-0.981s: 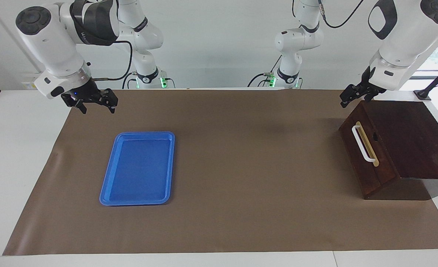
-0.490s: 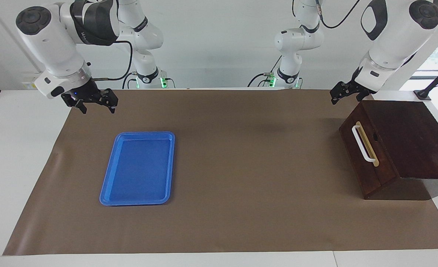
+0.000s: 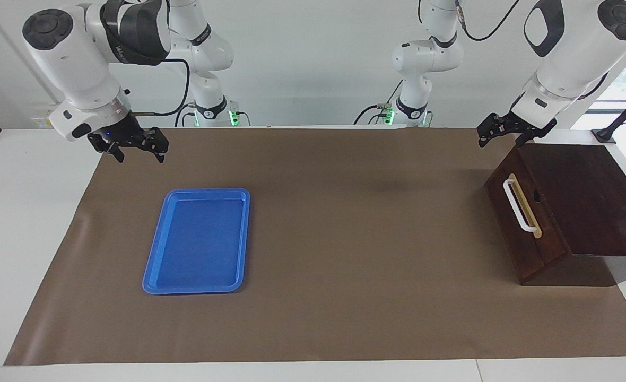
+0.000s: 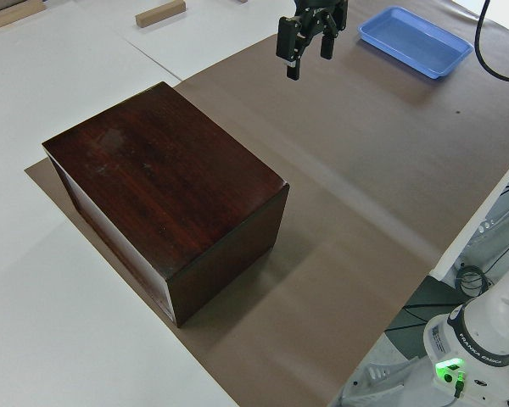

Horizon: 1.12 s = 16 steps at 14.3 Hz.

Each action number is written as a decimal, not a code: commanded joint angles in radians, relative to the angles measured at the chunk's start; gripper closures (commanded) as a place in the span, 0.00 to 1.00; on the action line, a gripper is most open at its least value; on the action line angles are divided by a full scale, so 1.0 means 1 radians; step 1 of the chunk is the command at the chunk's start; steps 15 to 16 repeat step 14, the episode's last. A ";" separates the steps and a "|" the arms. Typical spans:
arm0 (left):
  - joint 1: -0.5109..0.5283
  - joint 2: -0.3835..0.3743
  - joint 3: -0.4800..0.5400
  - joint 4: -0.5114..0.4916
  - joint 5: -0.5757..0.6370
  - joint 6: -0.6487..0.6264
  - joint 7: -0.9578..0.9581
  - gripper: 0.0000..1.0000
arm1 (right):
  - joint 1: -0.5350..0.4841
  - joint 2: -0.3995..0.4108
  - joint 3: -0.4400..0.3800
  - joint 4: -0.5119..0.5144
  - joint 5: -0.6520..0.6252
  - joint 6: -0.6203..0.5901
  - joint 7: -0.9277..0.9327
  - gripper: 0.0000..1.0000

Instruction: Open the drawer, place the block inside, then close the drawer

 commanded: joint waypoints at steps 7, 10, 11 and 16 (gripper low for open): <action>0.009 0.007 -0.011 0.009 -0.008 0.005 0.015 0.00 | -0.003 -0.026 0.003 -0.026 0.000 0.005 0.022 0.00; 0.005 0.007 -0.011 0.011 -0.011 0.003 0.012 0.00 | -0.003 -0.026 0.003 -0.026 0.000 0.005 0.022 0.00; 0.003 0.007 -0.012 0.011 -0.011 0.006 0.010 0.00 | -0.003 -0.026 0.003 -0.026 0.000 0.005 0.022 0.00; 0.003 0.007 -0.012 0.011 -0.011 0.006 0.010 0.00 | -0.003 -0.026 0.003 -0.026 0.000 0.005 0.022 0.00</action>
